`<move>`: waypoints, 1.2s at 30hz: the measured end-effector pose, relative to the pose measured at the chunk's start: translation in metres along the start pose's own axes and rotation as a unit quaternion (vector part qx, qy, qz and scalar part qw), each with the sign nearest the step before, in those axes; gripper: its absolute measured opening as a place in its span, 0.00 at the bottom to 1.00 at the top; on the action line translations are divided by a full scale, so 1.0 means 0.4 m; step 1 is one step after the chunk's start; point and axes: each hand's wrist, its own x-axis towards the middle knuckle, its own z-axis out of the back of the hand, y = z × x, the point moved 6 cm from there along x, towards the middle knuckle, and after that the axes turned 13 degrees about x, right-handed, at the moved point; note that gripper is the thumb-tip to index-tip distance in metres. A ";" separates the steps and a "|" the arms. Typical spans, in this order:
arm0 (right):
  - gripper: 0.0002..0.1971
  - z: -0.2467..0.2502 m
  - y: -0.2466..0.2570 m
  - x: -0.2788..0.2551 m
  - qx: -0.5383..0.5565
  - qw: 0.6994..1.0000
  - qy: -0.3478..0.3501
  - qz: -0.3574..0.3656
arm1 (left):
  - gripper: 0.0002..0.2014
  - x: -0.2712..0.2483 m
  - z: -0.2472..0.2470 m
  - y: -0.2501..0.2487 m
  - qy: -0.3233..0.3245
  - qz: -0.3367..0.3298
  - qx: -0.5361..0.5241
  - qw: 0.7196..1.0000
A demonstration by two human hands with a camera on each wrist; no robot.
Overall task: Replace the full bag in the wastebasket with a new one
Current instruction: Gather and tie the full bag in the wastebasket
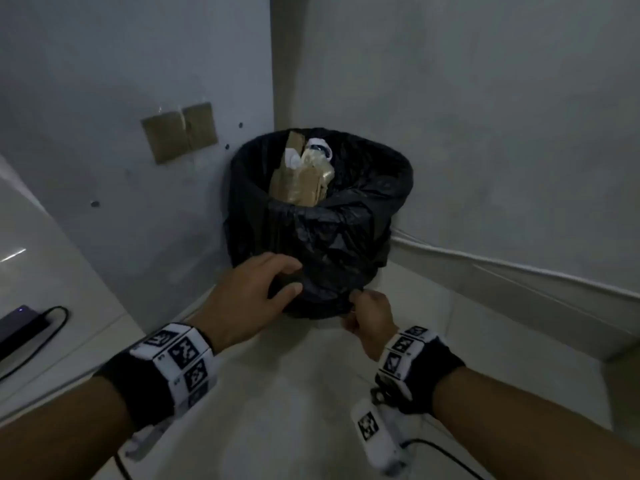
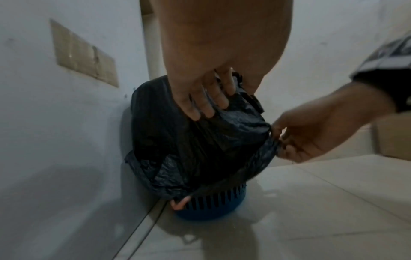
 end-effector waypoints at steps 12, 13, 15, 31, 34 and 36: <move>0.09 -0.005 0.360 -0.187 0.023 0.953 0.019 0.303 | 0.25 0.049 -0.082 -0.143 -0.005 -0.043 0.015 0.999; 0.09 -0.017 0.376 -0.186 0.019 0.946 0.025 0.323 | 0.25 0.054 -0.069 -0.138 -0.015 -0.038 -0.007 0.999; 0.12 -0.044 0.395 -0.178 -0.020 0.927 0.042 0.372 | 0.23 0.058 -0.030 -0.133 -0.032 -0.025 -0.047 0.998; 0.24 -0.166 0.329 -0.133 -0.570 0.605 0.072 0.551 | 0.14 0.139 0.164 -0.099 -0.219 -0.009 0.164 0.962; 0.19 -0.159 0.359 -0.107 -0.560 0.667 0.057 0.487 | 0.20 0.120 0.106 -0.124 -0.150 -0.075 0.186 0.968; 0.10 -0.152 0.370 -0.103 -0.472 0.740 0.073 0.473 | 0.26 0.113 0.069 -0.125 -0.077 -0.096 0.210 0.970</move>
